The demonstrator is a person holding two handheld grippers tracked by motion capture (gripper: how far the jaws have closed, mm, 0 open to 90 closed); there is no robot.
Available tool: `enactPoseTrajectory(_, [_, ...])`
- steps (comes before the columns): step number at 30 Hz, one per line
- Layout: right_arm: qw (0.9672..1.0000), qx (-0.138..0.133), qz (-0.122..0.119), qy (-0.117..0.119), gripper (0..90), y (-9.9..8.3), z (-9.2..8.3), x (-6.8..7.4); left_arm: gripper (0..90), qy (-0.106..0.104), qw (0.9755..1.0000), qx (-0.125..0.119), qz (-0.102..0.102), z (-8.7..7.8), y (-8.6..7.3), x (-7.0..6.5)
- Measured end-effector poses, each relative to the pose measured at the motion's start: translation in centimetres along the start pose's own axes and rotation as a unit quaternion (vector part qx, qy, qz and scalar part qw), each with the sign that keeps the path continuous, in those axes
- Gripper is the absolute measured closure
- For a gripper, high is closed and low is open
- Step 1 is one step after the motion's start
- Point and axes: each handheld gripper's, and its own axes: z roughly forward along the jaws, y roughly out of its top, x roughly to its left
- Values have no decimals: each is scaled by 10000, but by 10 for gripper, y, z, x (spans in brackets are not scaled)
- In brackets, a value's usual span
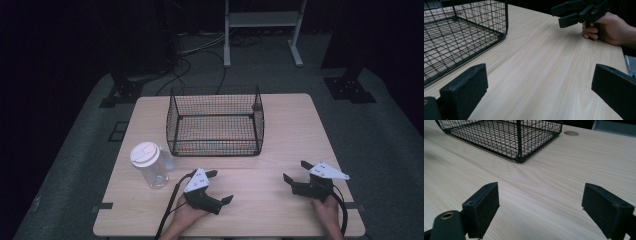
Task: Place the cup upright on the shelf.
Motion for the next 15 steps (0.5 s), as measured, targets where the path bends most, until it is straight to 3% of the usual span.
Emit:
enactPoseTrajectory(7, [10000,-27,11,30,135,0,-1,0,0,-73,10000,47,7,2,1,-1])
enactPoseTrajectory(11, [9999,-108,87,87,134,-1,-3,-1,0,-189,9996,171,-149,1,7,2])
enactPoseTrajectory(15, [9999,-107,103,75,135,-1,-3,-1,0,-208,9996,173,-99,-5,15,3])
